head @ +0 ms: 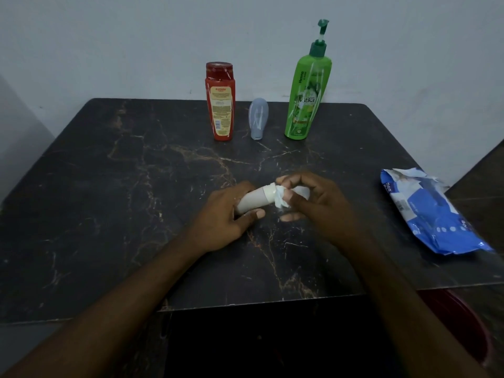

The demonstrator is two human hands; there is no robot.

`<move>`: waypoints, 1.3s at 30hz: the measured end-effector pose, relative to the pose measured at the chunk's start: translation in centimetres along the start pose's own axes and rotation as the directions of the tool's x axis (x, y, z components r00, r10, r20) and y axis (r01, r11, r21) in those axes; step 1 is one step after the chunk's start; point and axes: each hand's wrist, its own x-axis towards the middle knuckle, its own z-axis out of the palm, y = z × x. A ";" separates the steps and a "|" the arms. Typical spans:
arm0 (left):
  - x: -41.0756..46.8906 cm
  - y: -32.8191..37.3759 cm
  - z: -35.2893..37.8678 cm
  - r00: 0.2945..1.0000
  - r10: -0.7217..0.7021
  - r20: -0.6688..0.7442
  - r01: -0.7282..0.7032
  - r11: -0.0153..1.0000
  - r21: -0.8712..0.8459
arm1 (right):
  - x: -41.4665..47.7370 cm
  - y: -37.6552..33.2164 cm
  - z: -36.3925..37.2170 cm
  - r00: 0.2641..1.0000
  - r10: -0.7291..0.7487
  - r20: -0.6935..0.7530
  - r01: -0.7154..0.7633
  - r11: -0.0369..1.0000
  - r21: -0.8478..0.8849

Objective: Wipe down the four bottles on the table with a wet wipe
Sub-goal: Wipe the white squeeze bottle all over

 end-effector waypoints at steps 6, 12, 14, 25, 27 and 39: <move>0.3 0.0 -1.2 0.995 0.058 0.077 -0.058 0.998 0.004 | 1.2 -0.3 1.4 0.999 0.039 0.036 -0.045 0.980 0.196; 1.0 0.0 -4.0 0.956 -0.294 0.023 0.291 0.929 -0.227 | 2.5 0.1 2.5 0.963 -0.240 -0.124 0.229 0.968 -0.099; 1.4 -0.2 -5.4 0.866 -0.498 0.038 0.457 0.761 -0.461 | 3.2 0.3 2.9 0.938 -0.325 -0.124 0.306 0.940 -0.149; 5.7 -1.8 -13.8 0.787 -0.606 -0.116 0.541 0.768 -0.343 | 8.2 -0.3 6.5 0.960 -0.271 -0.073 0.243 0.932 -0.270; 6.9 -2.9 -15.3 0.829 -0.532 -0.172 0.506 0.845 -0.174 | 9.6 0.2 6.7 0.966 -0.238 -0.097 0.213 0.953 -0.215; 13.5 -8.3 -19.6 0.941 -0.297 -0.162 0.336 0.875 0.348 | 15.9 3.3 7.3 0.976 -0.077 -0.203 0.017 0.960 -0.280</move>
